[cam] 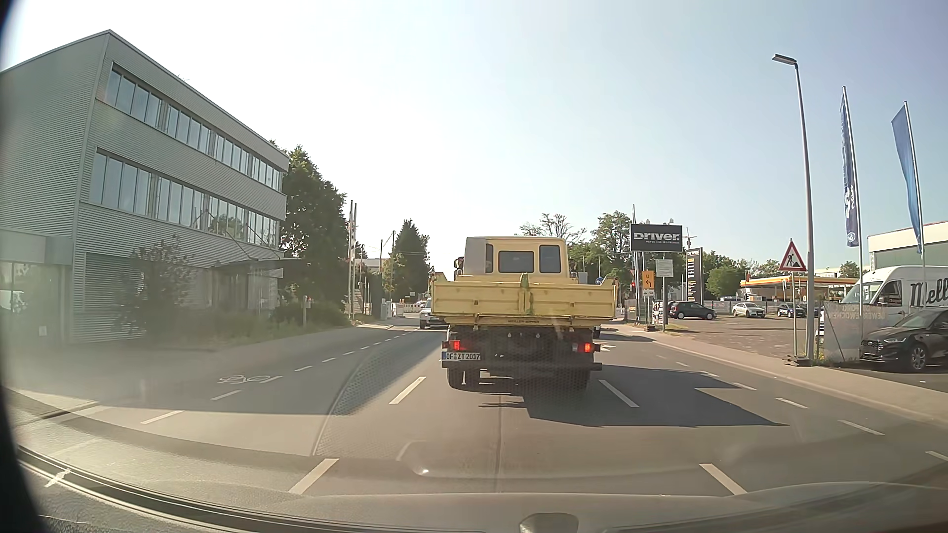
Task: Follow the waypoints while adhering to traffic rules and regulations
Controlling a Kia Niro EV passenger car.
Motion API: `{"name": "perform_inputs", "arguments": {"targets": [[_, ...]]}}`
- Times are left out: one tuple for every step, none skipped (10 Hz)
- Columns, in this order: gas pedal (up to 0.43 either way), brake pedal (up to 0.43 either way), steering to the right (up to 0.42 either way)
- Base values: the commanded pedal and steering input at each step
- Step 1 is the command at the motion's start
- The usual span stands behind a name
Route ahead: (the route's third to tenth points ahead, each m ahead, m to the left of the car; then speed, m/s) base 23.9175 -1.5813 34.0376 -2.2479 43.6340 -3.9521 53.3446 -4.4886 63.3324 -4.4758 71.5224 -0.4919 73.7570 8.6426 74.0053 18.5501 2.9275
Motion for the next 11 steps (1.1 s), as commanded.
{"name": "perform_inputs", "arguments": {"targets": [[0.0, 0.28, -0.003], [0.0, 0.287, -0.003], [0.0, 0.287, -0.003], [0.0, 0.287, -0.003], [0.0, 0.293, -0.002], [0.0, 0.293, -0.001], [0.0, 0.293, 0.0], [0.0, 0.293, 0.001], [0.0, 0.293, 0.001], [0.0, 0.293, 0.002], [0.0, 0.293, 0.002]]}}
